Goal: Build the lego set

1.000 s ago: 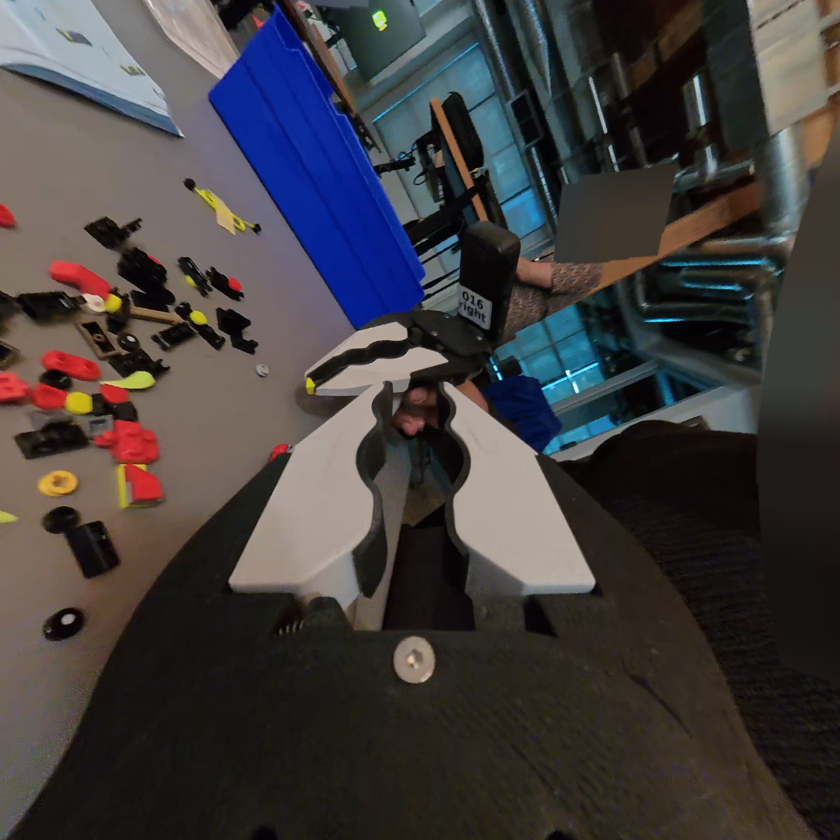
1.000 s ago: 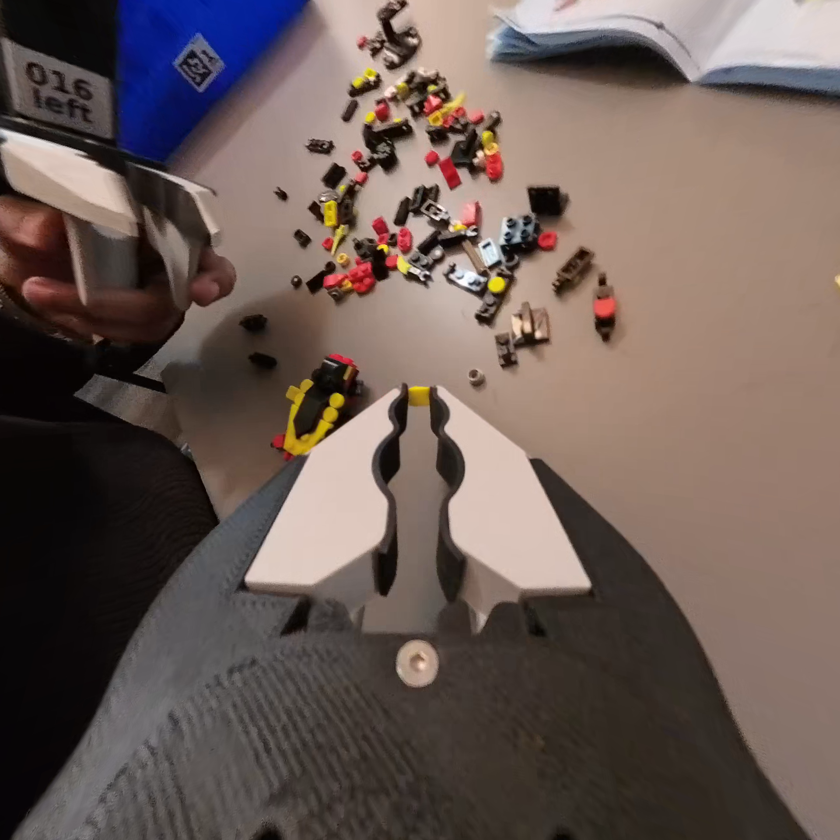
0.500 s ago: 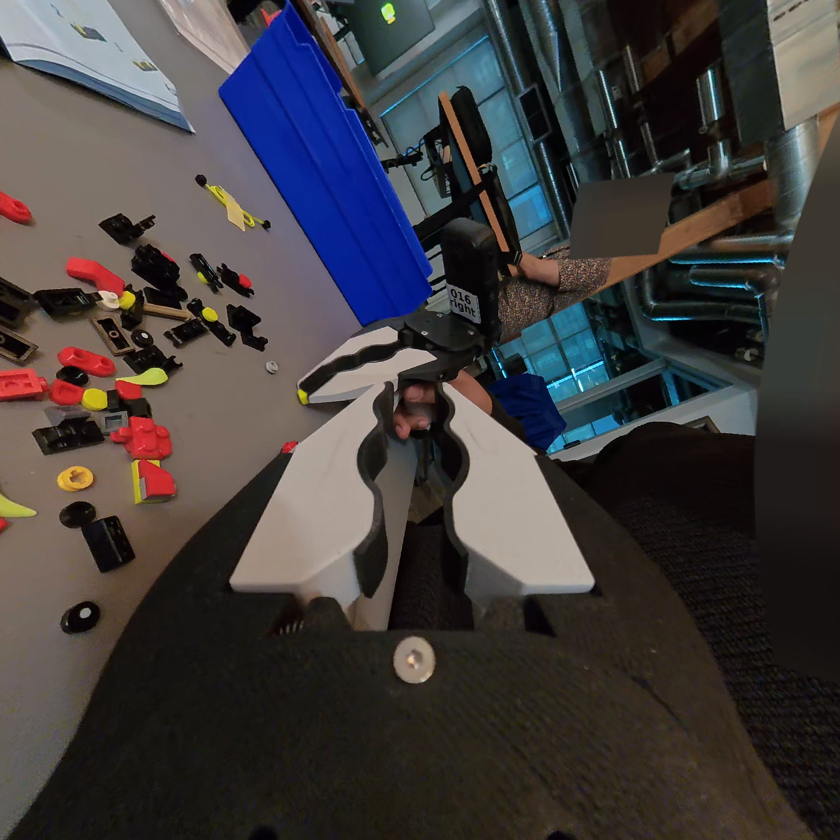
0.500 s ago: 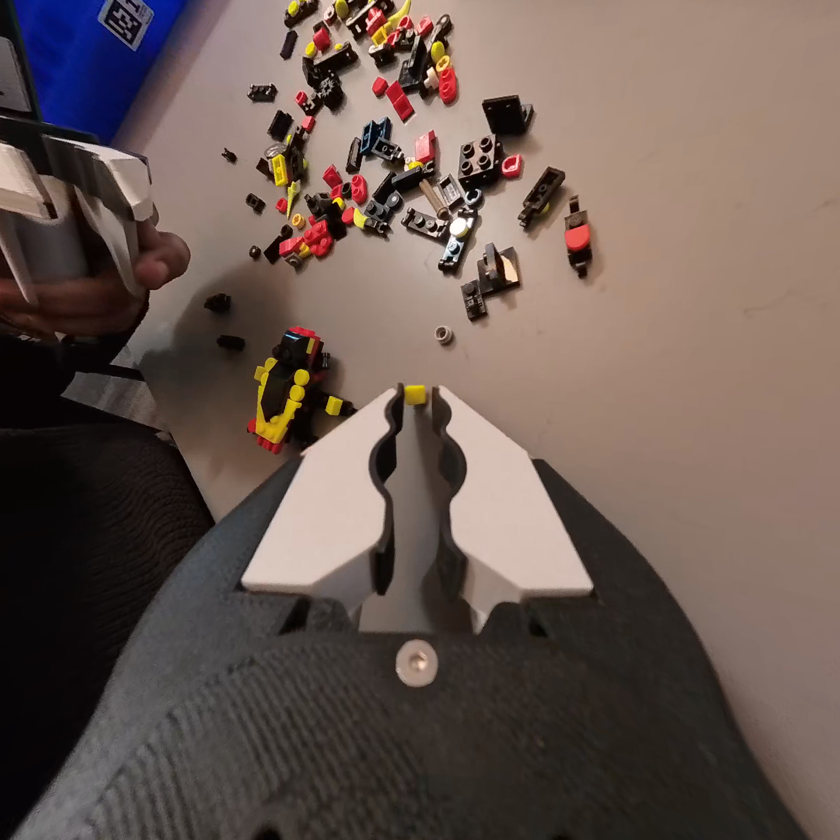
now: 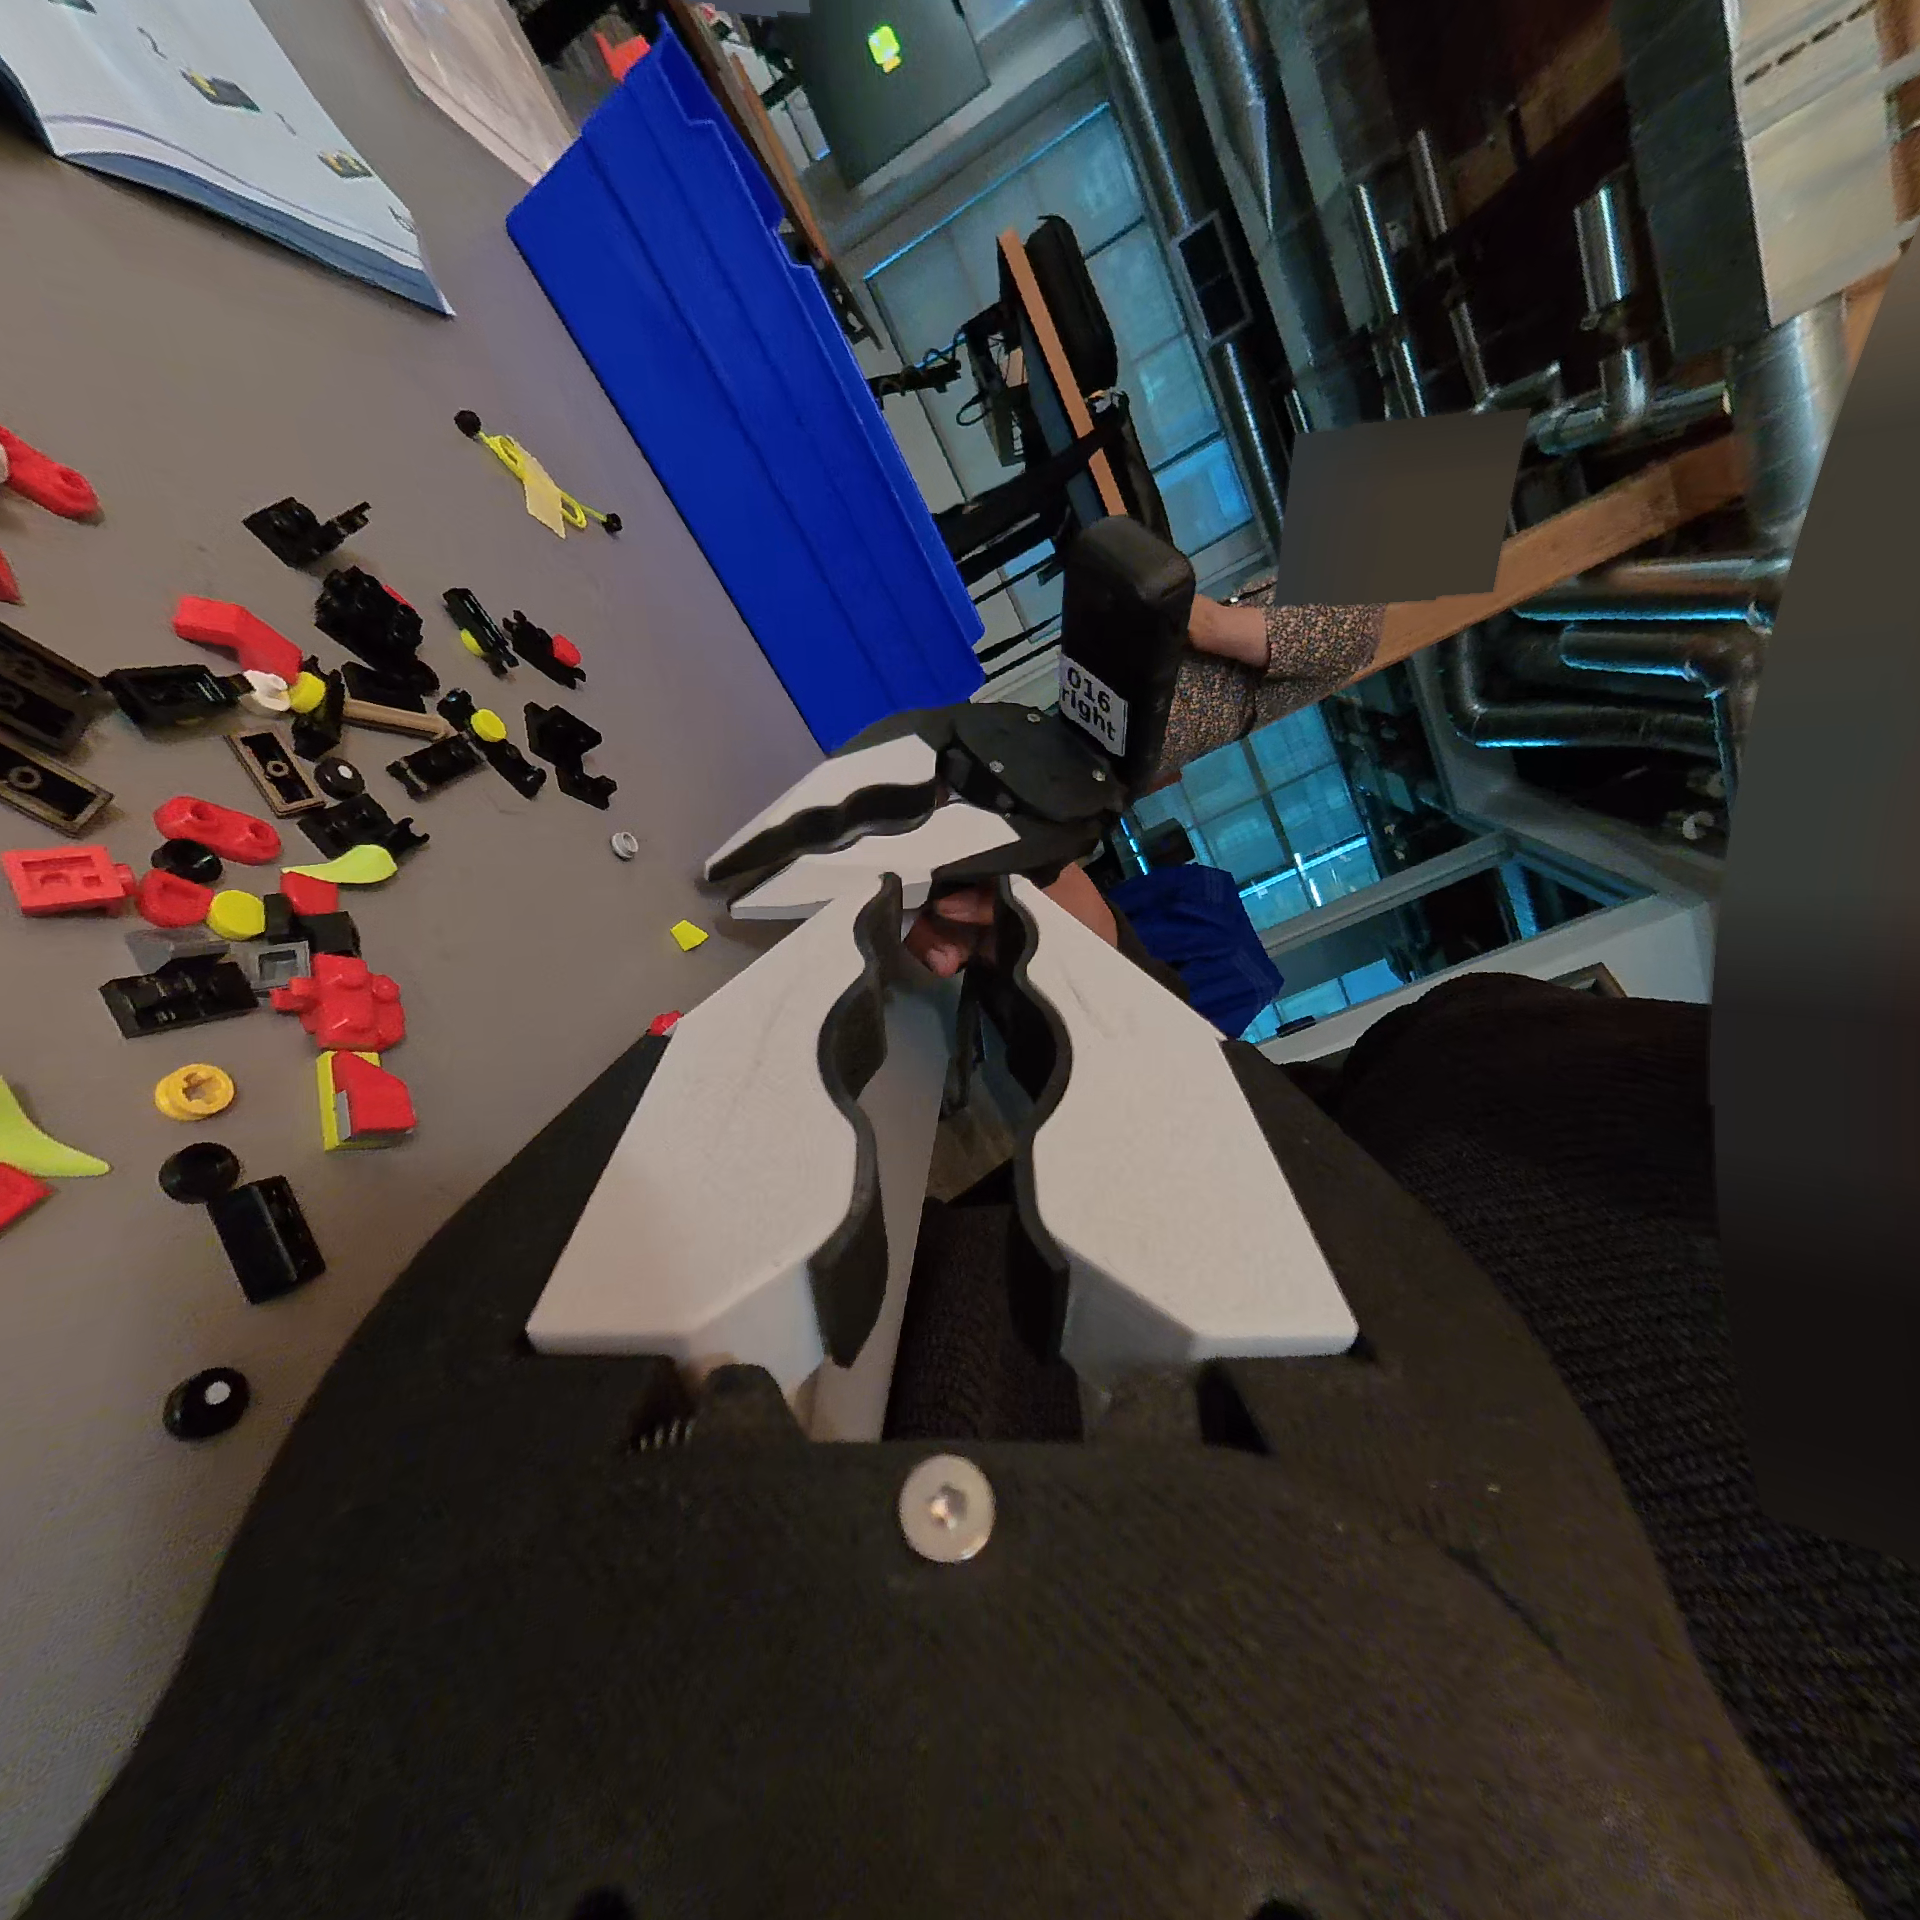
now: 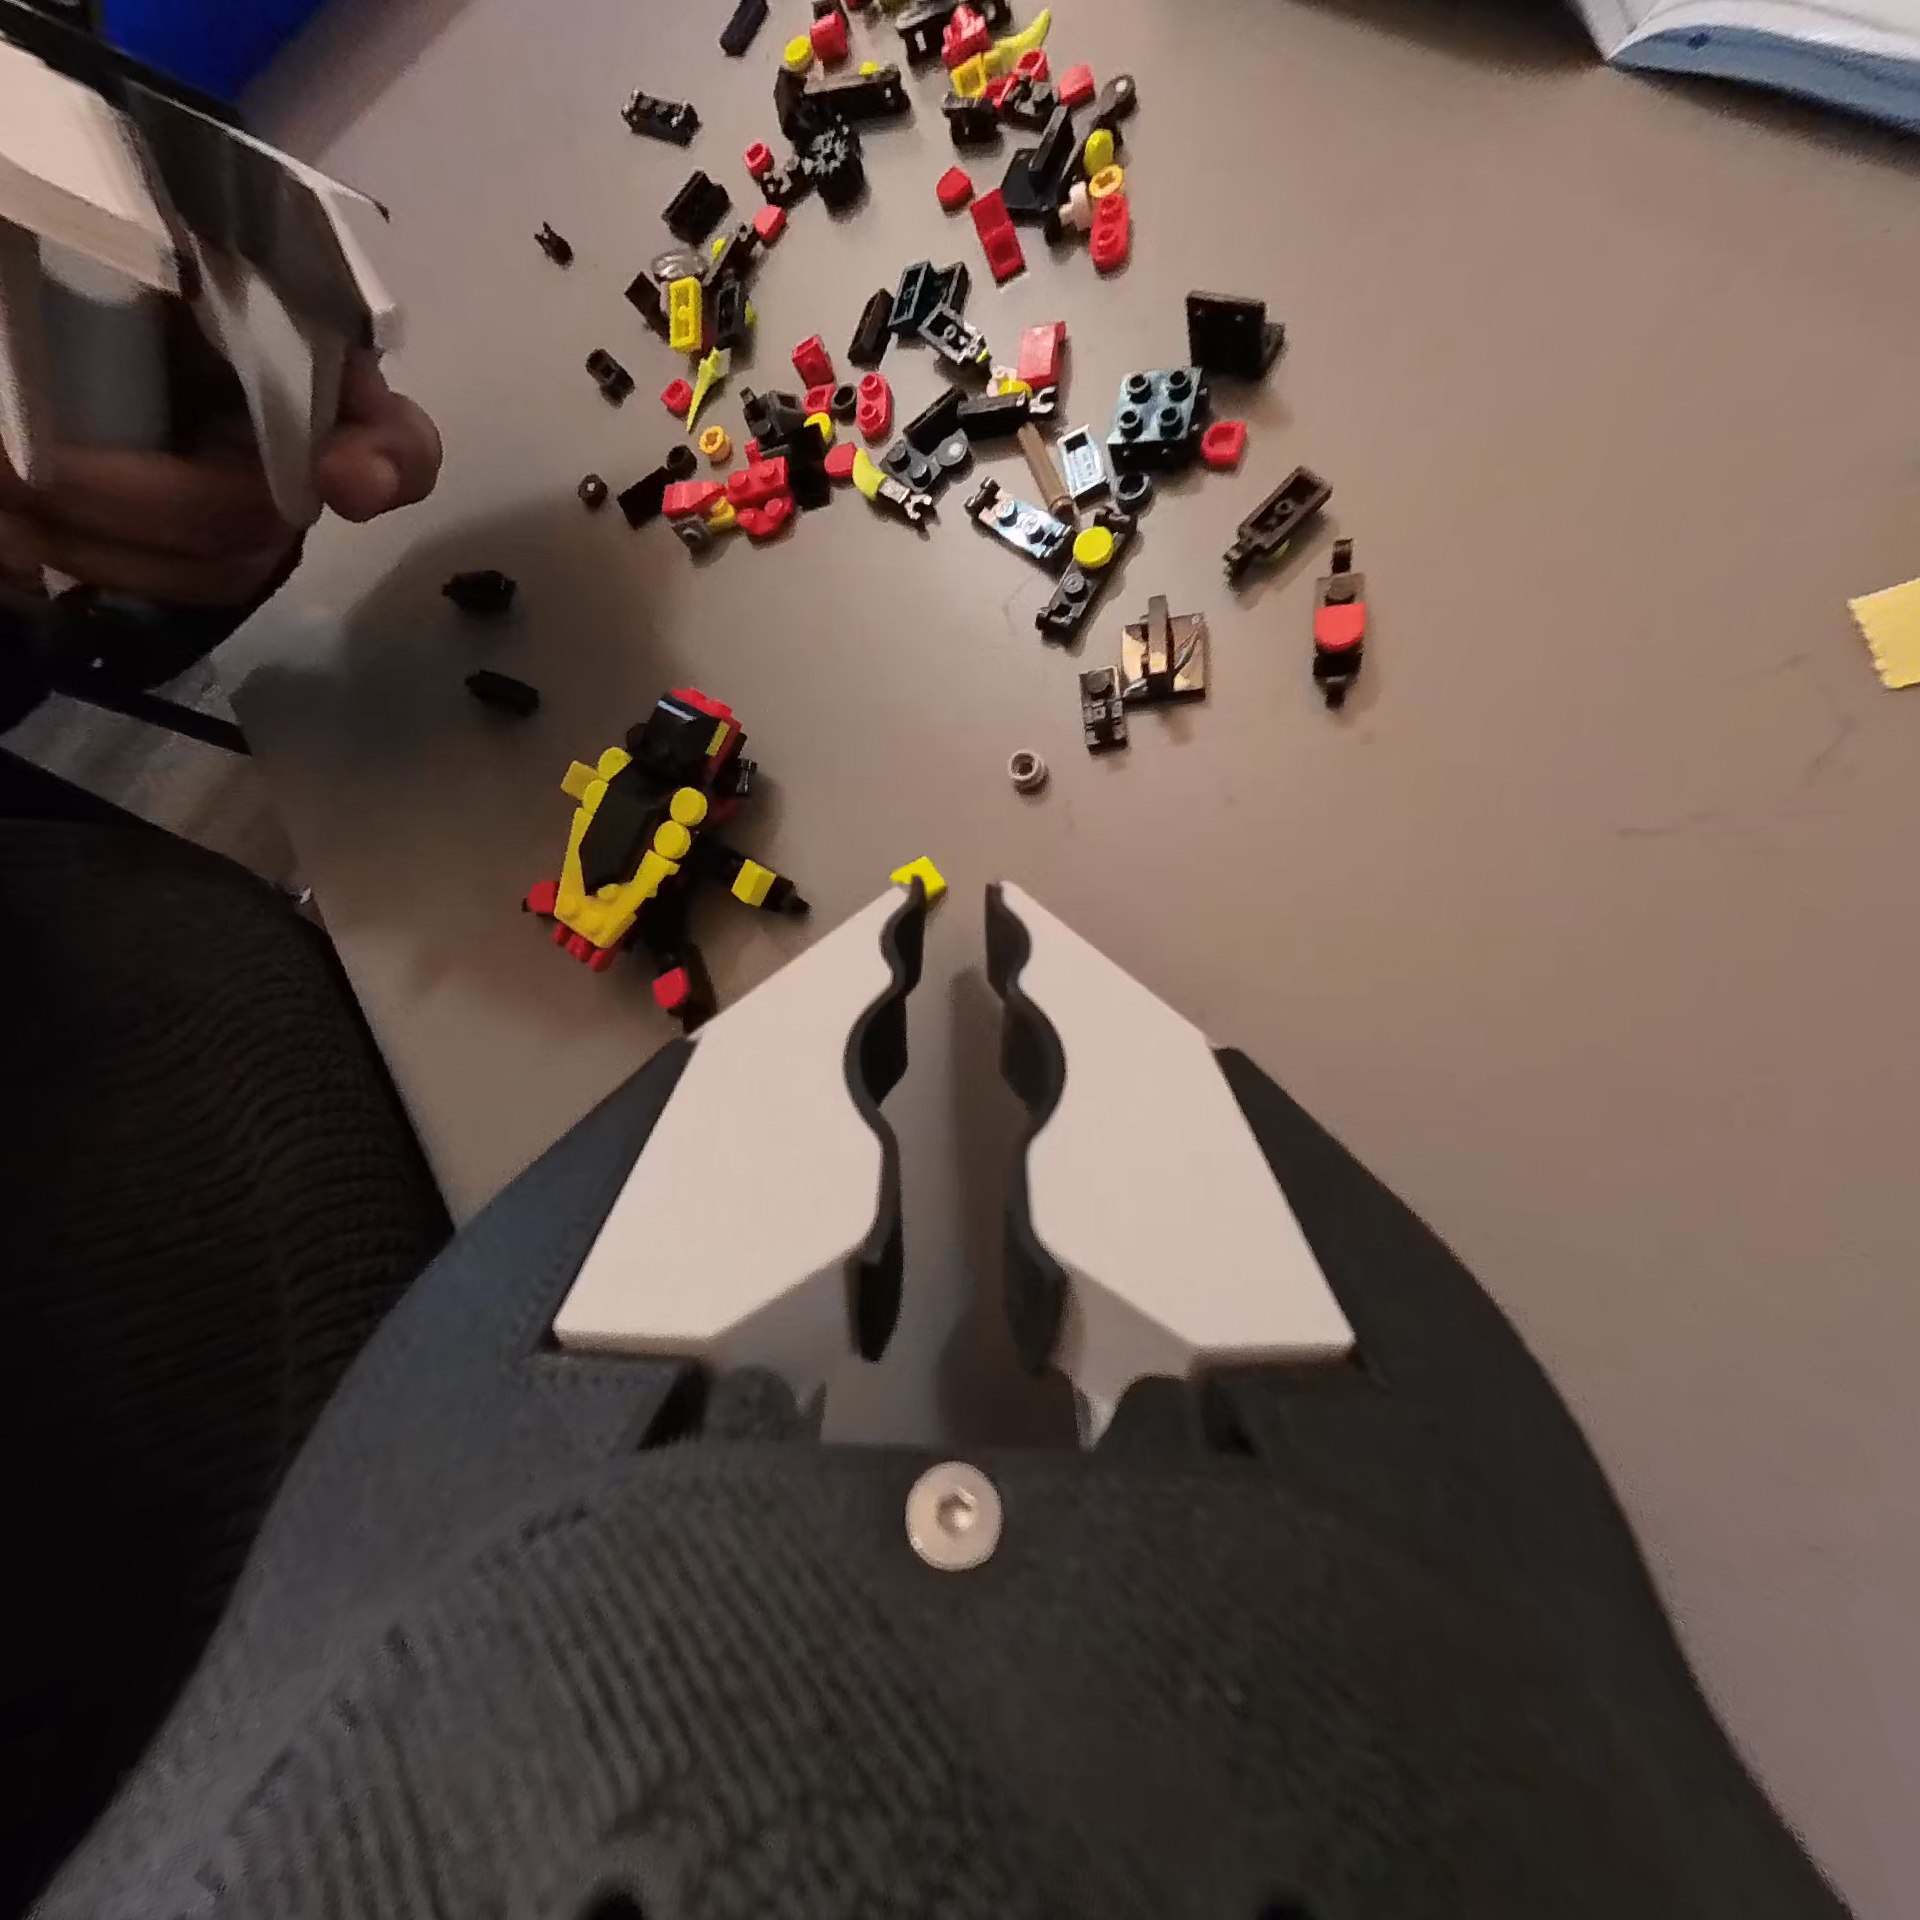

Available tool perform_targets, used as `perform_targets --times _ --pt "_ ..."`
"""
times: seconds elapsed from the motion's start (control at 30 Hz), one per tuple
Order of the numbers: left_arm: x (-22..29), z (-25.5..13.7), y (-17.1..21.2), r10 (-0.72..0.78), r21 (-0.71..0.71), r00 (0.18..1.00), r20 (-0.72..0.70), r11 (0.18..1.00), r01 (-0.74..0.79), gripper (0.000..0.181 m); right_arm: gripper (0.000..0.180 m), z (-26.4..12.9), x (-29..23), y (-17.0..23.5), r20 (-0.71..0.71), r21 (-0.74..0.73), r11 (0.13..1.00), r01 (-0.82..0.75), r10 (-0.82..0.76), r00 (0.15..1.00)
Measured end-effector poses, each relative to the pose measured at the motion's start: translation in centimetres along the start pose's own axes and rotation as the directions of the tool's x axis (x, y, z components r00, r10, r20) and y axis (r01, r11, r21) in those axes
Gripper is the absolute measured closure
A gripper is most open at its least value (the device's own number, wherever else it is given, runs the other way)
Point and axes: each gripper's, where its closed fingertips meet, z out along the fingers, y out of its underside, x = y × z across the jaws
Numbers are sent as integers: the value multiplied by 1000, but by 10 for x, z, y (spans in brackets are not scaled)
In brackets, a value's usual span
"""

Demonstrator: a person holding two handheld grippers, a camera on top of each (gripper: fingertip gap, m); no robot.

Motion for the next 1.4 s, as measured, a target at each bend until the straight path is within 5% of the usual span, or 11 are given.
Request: perform_targets --times 0.17,0.43,0.77,1.03,1.4 --pt "-2 -1 -2 -7 8 1000 1 1000 7 167 180 2 -10 4 68 -26 999 -43 45 997" --pt "-8 -6 -10 -12 31 1000 14 999 12 168 164 17 -16 0 64 -20 998 -66 67 996" --pt "-9 -8 -12 2 32 1000 26 999 -2 170 174 1 -15 -12 -29 51 978 202 -201 979" --pt "-7 -10 -11 22 23 999 24 999 -22 171 174 11 -28 0 -23 -1 854 520 -519 854" --pt "1 -7 -5 17 3 1000 -11 1000 -17 173 162 4 -29 -6 99 88 847 525 -532 841"
